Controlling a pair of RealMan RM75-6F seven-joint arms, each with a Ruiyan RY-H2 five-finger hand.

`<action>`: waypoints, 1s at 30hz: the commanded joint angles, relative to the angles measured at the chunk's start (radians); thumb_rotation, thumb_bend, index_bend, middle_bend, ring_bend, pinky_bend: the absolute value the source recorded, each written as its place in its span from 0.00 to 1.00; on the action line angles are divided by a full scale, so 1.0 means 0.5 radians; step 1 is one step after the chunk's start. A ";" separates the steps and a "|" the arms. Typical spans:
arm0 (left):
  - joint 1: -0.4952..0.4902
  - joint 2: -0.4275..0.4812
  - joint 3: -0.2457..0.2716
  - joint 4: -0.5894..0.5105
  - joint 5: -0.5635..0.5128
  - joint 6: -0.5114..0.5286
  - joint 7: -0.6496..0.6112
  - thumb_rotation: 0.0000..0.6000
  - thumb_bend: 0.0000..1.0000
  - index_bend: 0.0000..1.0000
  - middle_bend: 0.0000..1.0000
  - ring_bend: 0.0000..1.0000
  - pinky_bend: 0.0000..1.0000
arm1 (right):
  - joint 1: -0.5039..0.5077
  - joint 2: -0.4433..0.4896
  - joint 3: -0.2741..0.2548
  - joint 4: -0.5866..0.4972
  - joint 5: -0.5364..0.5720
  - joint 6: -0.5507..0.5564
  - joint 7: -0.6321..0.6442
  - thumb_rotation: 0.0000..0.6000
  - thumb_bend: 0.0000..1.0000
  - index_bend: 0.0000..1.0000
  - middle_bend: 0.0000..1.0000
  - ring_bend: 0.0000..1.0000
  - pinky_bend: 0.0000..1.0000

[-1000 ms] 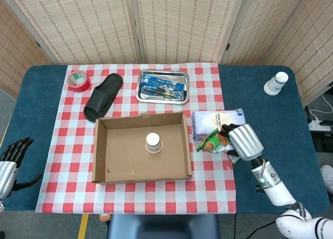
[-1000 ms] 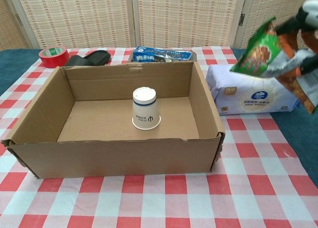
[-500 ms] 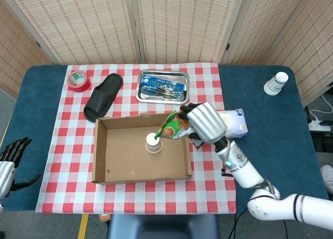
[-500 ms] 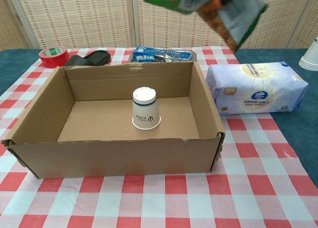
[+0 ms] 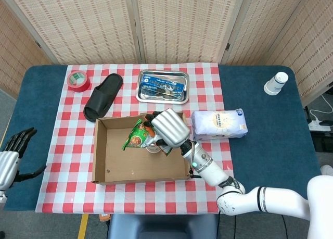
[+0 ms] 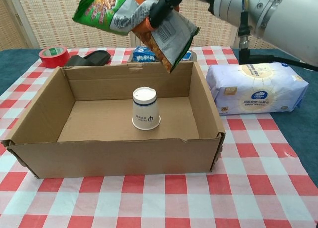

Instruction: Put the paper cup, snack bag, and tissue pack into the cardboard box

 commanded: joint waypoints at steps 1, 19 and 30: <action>0.037 -0.021 0.054 -0.095 0.051 0.036 0.100 1.00 0.18 0.00 0.00 0.00 0.08 | 0.034 0.186 -0.066 -0.081 0.113 -0.286 0.122 1.00 0.00 0.23 0.31 0.13 0.29; 0.000 -0.060 0.006 -0.170 -0.044 0.014 0.239 1.00 0.18 0.00 0.00 0.00 0.08 | -0.054 0.449 -0.136 -0.144 0.168 -0.188 0.163 1.00 0.00 0.00 0.00 0.00 0.00; 0.042 -0.132 0.026 0.001 -0.027 0.077 0.170 1.00 0.18 0.00 0.00 0.00 0.08 | -0.302 0.733 -0.292 -0.033 -0.027 -0.022 0.325 1.00 0.00 0.00 0.00 0.00 0.00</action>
